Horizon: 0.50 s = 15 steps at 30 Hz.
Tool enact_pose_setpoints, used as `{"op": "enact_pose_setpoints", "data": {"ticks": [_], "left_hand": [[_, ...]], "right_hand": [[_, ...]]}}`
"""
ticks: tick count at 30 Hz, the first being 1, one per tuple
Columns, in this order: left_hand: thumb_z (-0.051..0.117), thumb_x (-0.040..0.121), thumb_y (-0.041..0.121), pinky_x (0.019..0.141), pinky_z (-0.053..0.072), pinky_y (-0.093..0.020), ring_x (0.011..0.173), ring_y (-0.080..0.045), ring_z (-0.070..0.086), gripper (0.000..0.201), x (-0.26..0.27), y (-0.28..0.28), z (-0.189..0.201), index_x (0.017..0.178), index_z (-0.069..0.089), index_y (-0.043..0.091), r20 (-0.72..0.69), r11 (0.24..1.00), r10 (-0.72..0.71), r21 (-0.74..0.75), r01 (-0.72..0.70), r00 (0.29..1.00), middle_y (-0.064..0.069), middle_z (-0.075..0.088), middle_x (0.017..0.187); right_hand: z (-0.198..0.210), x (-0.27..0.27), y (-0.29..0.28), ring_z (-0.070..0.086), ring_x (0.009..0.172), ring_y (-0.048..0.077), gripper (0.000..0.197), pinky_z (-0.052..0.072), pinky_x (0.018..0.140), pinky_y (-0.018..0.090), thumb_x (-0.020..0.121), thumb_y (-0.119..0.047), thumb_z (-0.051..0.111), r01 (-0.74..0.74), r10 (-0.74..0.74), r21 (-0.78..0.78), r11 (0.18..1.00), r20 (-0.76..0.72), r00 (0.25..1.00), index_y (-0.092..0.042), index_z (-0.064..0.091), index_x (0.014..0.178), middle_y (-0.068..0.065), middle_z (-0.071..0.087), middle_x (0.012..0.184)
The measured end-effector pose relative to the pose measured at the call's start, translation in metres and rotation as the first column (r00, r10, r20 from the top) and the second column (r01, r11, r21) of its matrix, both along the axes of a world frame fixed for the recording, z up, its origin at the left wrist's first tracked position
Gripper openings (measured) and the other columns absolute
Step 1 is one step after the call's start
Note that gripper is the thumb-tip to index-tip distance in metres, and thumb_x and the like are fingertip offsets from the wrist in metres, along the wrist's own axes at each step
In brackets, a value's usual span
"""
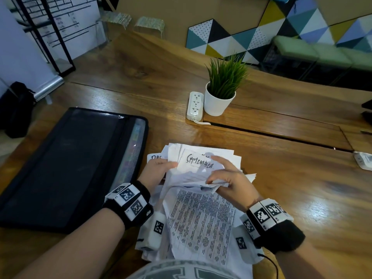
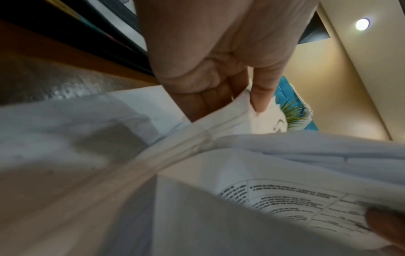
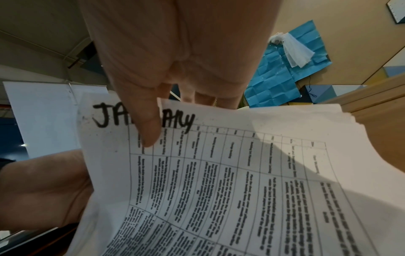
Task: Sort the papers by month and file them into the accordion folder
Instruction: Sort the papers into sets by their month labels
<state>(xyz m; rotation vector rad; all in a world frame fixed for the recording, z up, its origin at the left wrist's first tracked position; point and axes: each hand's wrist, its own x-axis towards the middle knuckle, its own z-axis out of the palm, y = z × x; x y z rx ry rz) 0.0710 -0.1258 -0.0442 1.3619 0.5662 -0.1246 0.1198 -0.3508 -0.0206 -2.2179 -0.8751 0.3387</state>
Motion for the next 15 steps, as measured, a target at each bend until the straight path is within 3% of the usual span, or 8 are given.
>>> {"op": "enact_pose_setpoints", "data": {"ticks": [2,5,9,13,15], "left_hand": [[0.068,0.081,0.003,0.068,0.047,-0.031,0.065,-0.023,0.059,0.013,0.001,0.001,-0.001,0.073,0.067,-0.007,-0.008,0.995,-0.073,0.068,0.074,0.997,-0.019,0.064,0.072],[0.07,0.077,-0.006,0.049,0.046,-0.017,0.046,-0.005,0.059,0.028,-0.002,0.0,0.0,0.054,0.066,0.01,-0.016,0.989,-0.126,0.081,0.127,0.992,0.002,0.065,0.054],[0.067,0.084,0.004,0.049,0.046,-0.017,0.052,-0.005,0.063,0.013,-0.003,0.0,0.002,0.071,0.069,0.005,0.005,0.99,-0.122,0.066,0.122,0.992,0.001,0.07,0.061],[0.064,0.088,0.012,0.052,0.049,-0.021,0.059,-0.015,0.063,0.023,-0.003,0.003,-0.005,0.081,0.065,-0.01,-0.007,0.996,-0.057,0.066,0.057,0.998,-0.011,0.068,0.071],[0.065,0.088,0.015,0.058,0.048,-0.025,0.067,-0.023,0.059,0.031,-0.003,0.004,-0.005,0.086,0.061,-0.017,-0.014,0.996,-0.05,0.078,0.051,0.999,-0.02,0.063,0.077]], "right_hand": [[0.001,0.002,0.001,0.052,0.11,-0.006,0.034,0.036,0.098,0.012,0.068,0.013,0.061,0.002,-0.002,-0.011,1.0,-0.002,1.0,-0.016,0.071,0.083,-0.01,0.032,0.143],[0.005,0.007,0.005,0.055,0.108,0.001,0.031,0.042,0.094,0.017,0.07,0.01,0.063,0.009,-0.008,-0.061,0.998,0.014,1.0,-0.016,0.072,0.084,-0.008,0.024,0.149],[0.006,0.008,0.007,0.053,0.115,0.009,0.023,0.045,0.095,0.025,0.074,0.003,0.069,0.021,-0.019,-0.043,0.999,0.051,0.999,-0.018,0.071,0.083,-0.006,0.033,0.146],[0.008,0.003,0.001,0.037,0.125,-0.007,0.029,0.035,0.101,0.014,0.073,0.008,0.062,0.017,-0.015,-0.057,0.998,0.028,1.0,-0.018,0.072,0.081,-0.016,0.034,0.144],[0.009,-0.002,-0.002,0.039,0.119,-0.014,0.033,0.038,0.101,0.016,0.07,0.009,0.061,0.019,-0.02,-0.056,0.998,-0.015,1.0,-0.02,0.073,0.083,-0.018,0.046,0.13]]}}
